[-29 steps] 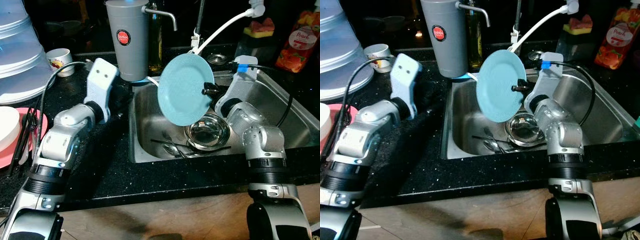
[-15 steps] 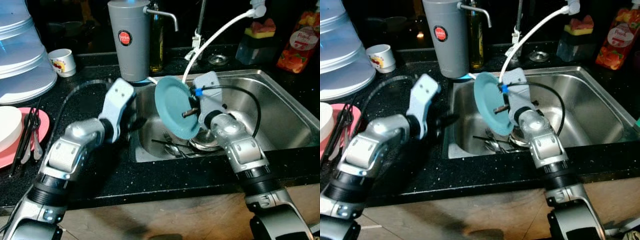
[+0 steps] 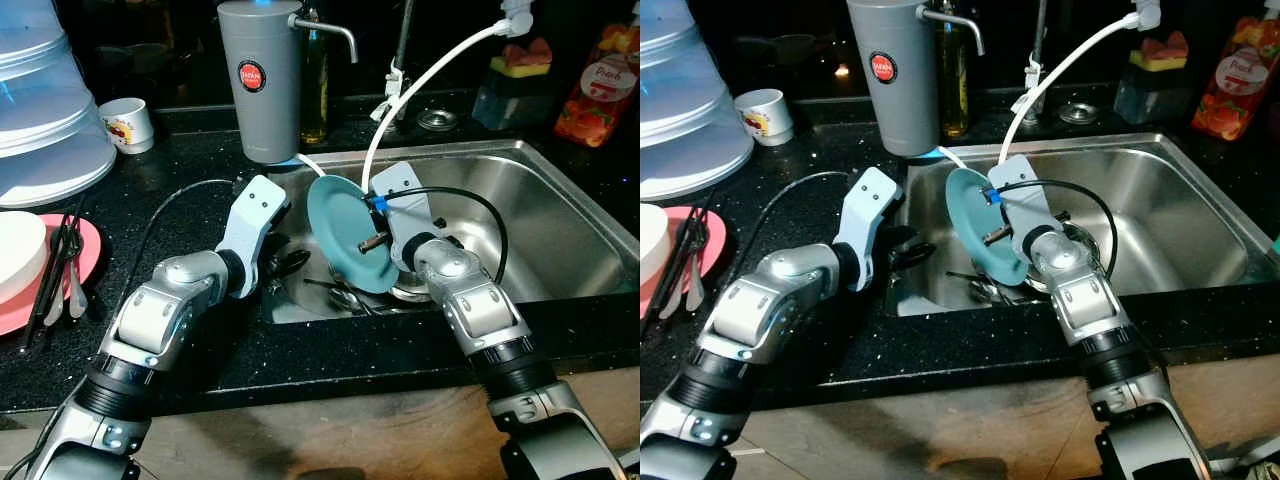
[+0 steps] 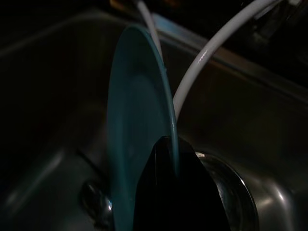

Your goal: Kitchen organization

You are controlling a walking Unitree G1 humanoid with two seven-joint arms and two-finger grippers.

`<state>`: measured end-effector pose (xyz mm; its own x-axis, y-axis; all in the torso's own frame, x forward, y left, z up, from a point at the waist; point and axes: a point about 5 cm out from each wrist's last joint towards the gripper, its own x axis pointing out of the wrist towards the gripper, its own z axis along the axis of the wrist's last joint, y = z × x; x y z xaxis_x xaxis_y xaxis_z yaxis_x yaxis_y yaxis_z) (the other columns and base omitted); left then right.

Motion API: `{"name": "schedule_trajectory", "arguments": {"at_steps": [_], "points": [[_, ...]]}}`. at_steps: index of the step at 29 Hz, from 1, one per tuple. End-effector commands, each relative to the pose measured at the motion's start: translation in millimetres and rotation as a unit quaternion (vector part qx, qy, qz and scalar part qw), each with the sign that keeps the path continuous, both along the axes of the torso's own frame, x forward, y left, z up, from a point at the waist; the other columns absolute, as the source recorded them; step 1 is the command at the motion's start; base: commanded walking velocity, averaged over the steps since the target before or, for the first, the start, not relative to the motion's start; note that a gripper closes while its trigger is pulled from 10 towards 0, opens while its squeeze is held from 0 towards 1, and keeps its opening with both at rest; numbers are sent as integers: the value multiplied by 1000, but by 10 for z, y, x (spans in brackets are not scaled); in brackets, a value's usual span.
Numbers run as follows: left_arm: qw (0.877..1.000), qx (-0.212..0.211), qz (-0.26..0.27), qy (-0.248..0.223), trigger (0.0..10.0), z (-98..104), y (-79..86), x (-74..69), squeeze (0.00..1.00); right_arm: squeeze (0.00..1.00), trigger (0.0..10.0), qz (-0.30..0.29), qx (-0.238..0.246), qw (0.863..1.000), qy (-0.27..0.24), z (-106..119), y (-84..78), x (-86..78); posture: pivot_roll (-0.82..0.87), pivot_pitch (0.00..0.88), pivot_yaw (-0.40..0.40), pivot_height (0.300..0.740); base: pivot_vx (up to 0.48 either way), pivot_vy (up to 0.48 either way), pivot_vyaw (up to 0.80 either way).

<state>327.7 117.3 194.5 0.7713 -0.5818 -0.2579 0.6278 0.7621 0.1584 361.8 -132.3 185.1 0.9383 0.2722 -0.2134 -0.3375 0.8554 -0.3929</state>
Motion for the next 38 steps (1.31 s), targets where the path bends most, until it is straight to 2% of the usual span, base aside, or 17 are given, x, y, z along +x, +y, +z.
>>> {"name": "schedule_trajectory", "arguments": {"at_steps": [1,4,5,6,7,8,9,12,13,14,26,30,33,34,35,36,38], "points": [[1000,22,5,-6,10000,-26,-2,26,0,0,10000,5,-16,1000,17,-71,16,-15,2,0,32,740,0,0,0],[1000,24,7,-8,10000,-35,-16,31,0,0,10000,7,-18,1000,20,-80,22,-19,1,0,32,740,0,0,0],[1000,22,9,-8,10000,-41,-24,34,0,67,10000,7,-18,1000,21,-83,27,-21,0,0,32,740,0,0,0],[1000,18,7,-7,10000,-44,-37,32,0,435,10000,9,-15,1000,23,-84,37,-25,0,0,32,740,0,0,0],[1000,18,7,-7,10000,-44,-37,32,0,435,10000,9,-15,1000,23,-84,37,-25,0,0,32,740,0,0,0],[1000,5,2,-4,10000,-38,-60,26,0,773,10000,10,-12,1000,25,-83,48,-29,0,0,31,740,0,0,0],[1000,3,1,-5,10000,-28,-62,27,0,1000,10000,11,-9,999,28,-84,52,-32,0,0,31,740,0,0,0],[1000,1,3,-9,10000,-8,-54,36,0,1000,10000,9,-14,1000,26,-80,53,-32,1,0,31,740,0,0,0],[1000,-2,7,-10,10000,6,-39,46,0,737,10000,4,-16,1000,22,-73,53,-24,2,0,35,740,0,0,0],[1000,-9,13,-11,10000,24,-6,65,0,0,10000,-1,-15,1000,13,-53,67,-6,7,0,43,740,0,0,0],[998,-17,40,-34,10000,120,25,99,0,0,10000,-2,12,1000,-3,51,84,15,24,0,1,740,0,0,0],[981,-34,176,-68,10000,188,417,180,0,0,10000,-4,79,996,-49,208,160,27,11,0,1,740,0,0,0],[960,-88,252,-91,10000,315,687,189,0,0,10000,6,165,983,-83,391,220,1,4,0,8,740,0,0,0],[960,-88,252,-91,10000,315,687,189,0,0,10000,6,165,983,-83,391,220,1,4,0,8,740,0,0,0],[951,-76,284,-98,10000,358,861,175,0,0,10000,34,232,969,-82,502,277,-40,4,0,17,740,0,0,0],[947,-63,299,-94,10000,367,951,167,0,0,10000,50,262,960,-80,555,304,-59,4,0,19,740,0,0,0],[945,-50,312,-88,10000,371,1030,157,0,0,10000,64,286,953,-79,601,328,-77,4,0,20,740,0,0,0]]}}
